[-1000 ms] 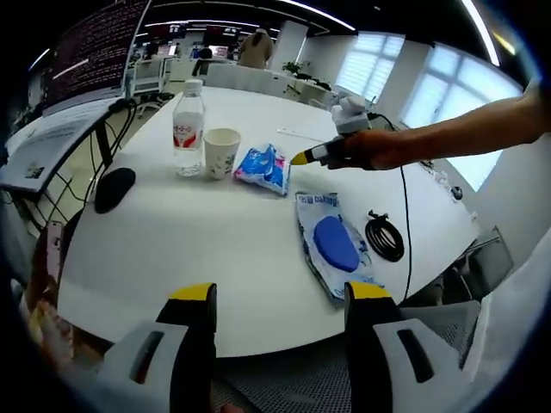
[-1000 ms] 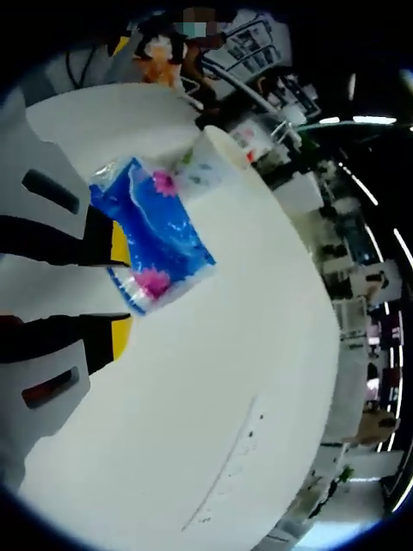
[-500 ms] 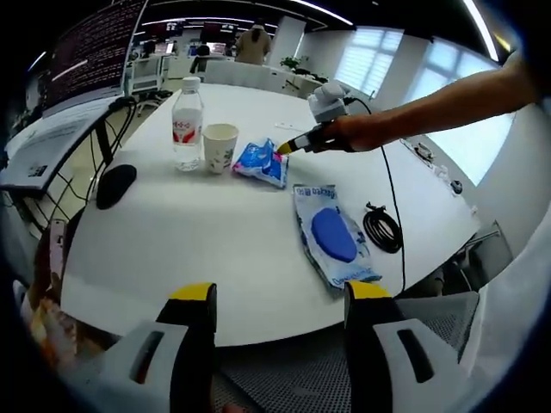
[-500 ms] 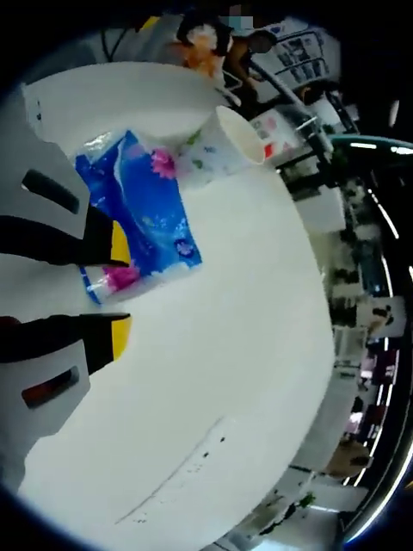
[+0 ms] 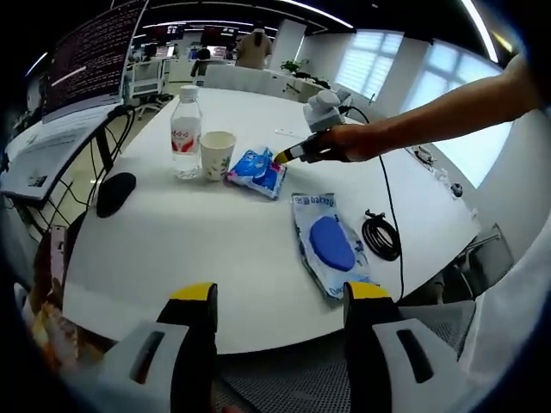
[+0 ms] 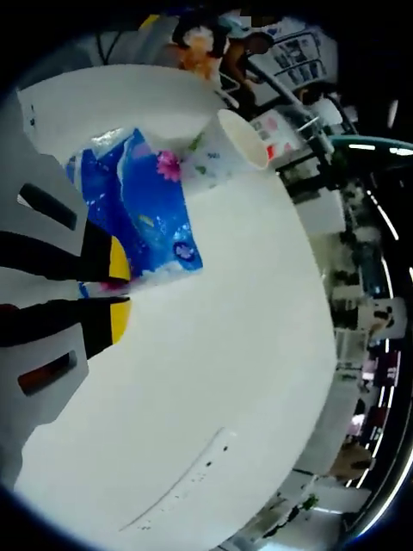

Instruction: Arrange the tabletop items into an orderly group along one side of the table until the central work area is clear of visible clutter.

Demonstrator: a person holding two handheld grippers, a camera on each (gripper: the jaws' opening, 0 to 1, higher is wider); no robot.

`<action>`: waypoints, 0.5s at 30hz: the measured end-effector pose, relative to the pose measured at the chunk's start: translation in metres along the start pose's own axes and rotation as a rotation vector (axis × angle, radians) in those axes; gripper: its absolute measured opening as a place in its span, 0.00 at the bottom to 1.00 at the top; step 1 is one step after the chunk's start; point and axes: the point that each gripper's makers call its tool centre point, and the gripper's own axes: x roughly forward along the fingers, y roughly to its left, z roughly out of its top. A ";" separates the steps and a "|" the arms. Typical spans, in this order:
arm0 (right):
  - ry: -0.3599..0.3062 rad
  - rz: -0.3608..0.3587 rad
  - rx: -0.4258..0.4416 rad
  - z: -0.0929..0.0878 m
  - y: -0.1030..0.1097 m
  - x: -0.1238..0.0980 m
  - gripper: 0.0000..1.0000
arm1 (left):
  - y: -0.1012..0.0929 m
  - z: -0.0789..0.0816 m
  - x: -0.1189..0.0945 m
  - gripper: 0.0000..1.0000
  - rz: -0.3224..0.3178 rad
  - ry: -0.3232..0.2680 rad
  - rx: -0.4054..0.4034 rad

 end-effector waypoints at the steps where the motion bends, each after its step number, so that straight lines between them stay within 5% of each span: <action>1: -0.001 0.002 0.004 -0.002 -0.001 -0.002 0.02 | -0.001 0.000 0.000 0.59 -0.001 0.001 0.001; 15: -0.039 -0.049 0.173 -0.034 -0.021 -0.030 0.00 | -0.010 0.002 0.005 0.59 -0.030 -0.002 0.014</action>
